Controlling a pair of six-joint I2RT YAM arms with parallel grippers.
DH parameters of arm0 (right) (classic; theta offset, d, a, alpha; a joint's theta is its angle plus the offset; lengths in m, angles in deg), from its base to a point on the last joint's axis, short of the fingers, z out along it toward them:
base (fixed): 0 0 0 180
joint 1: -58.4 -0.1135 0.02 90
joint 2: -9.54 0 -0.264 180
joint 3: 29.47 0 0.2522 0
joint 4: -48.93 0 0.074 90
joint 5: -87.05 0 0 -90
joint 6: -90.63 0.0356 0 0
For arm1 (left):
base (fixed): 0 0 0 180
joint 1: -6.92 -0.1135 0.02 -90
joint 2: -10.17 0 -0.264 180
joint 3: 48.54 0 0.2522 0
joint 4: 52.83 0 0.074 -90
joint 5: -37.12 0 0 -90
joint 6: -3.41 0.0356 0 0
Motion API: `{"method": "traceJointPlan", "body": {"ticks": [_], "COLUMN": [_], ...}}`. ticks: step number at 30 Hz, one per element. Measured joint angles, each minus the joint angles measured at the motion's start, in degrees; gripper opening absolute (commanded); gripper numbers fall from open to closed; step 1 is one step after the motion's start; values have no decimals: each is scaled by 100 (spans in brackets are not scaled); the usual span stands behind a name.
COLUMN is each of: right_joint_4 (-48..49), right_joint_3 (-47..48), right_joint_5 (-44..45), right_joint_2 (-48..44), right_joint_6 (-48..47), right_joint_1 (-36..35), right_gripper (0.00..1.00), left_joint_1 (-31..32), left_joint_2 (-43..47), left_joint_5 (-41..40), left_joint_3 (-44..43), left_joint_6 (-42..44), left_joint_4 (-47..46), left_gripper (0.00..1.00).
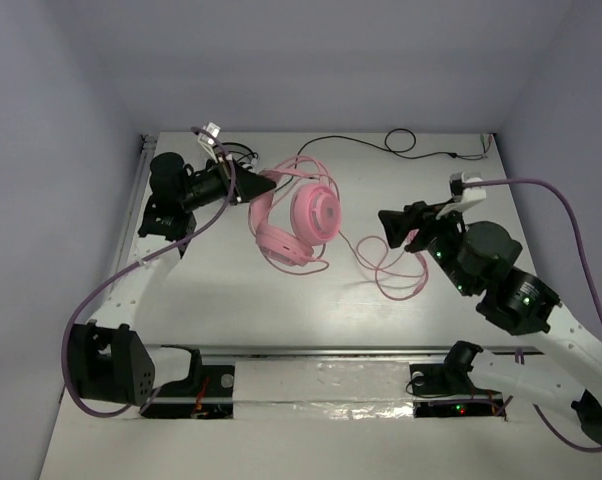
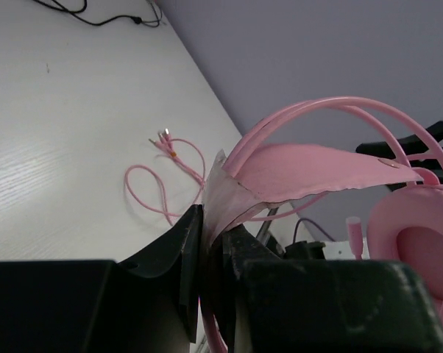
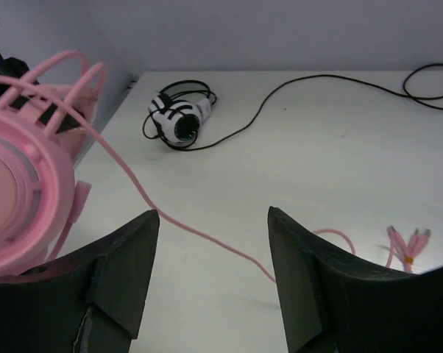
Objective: Wrap the headphones
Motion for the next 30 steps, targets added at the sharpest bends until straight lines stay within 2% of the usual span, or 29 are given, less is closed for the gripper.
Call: {"method": "traceJointPlan", "body": {"ticks": [6, 10, 13, 16, 22, 25, 30], "right_joint_4": [1132, 1843, 2380, 2962, 4087, 4347, 4634], "right_joint_3": [-1040, -1788, -2146, -2317, -2712, -3027, -3012], "right_joint_5": [-704, -1322, -1797, -2267, -2983, -3145, -3281], "right_joint_2": [133, 570, 957, 1425, 2260, 2291, 2586], "right_joint_6": [48, 175, 299, 323, 433, 509, 535], "right_joint_1": [153, 789, 1318, 1561, 1569, 1569, 1569], "right_gripper": [69, 70, 71, 71, 69, 68, 63], "left_joint_1": [-234, -282, -321, -334, -393, -393, -393], "left_joint_2": [-46, -57, -57, -57, -48, -48, -48], "left_joint_5": [190, 188, 61, -111, -527, -715, -852], "left_joint_3": [0, -7, -70, -243, -588, -693, -809], "left_joint_6": [-977, -1311, -1290, -1143, -787, -643, -597], "left_joint_4": [-789, -970, -793, -476, 63, 267, 411], "left_gripper": [0, 0, 0, 0, 0, 0, 0]}}
